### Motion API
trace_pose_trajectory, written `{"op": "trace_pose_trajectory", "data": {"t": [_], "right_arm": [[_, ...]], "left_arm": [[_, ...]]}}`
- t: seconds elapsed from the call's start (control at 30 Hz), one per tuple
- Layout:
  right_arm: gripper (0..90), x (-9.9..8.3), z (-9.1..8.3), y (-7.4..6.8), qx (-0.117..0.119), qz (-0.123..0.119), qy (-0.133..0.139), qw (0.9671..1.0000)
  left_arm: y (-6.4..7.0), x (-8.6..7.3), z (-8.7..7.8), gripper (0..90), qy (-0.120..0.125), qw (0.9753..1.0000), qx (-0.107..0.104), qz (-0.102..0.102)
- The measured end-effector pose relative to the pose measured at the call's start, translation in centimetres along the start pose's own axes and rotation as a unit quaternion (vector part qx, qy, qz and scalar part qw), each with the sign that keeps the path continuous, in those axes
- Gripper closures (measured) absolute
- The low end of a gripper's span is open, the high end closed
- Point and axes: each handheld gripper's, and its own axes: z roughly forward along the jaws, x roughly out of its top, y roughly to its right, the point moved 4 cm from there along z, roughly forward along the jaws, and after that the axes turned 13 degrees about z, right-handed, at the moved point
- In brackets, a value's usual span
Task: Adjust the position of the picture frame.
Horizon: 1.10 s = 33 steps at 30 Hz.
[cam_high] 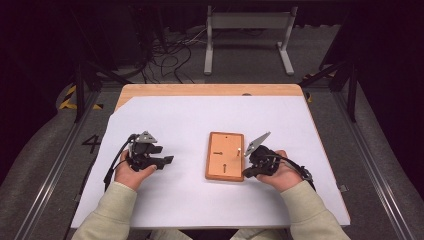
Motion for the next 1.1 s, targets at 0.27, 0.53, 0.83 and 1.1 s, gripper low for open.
{"op": "trace_pose_trajectory", "data": {"t": [0.27,0.53,0.83,1.1], "right_arm": [[90.0,1.7,1.2,-1.0,0.02,-0.022,0.002,0.9996],[90.0,3.6,2.5,-2.1,0.023,-0.038,0.012,0.9989],[90.0,4.8,3.4,-2.7,0.018,-0.041,0.03,0.9986],[90.0,5.7,4.0,-2.9,0.019,-0.039,0.038,0.9983]], "left_arm": [[0.0,-0.9,-0.4,39.4,-0.005,1.0,0.005,-0.006],[0.3,-1.4,-0.6,42.5,-0.008,0.9999,0.005,-0.011],[0.3,-1.4,-0.4,47.6,-0.008,0.9999,-0.003,-0.013],[0.3,-1.2,0.0,48.0,-0.011,0.9998,-0.01,-0.013]]}}
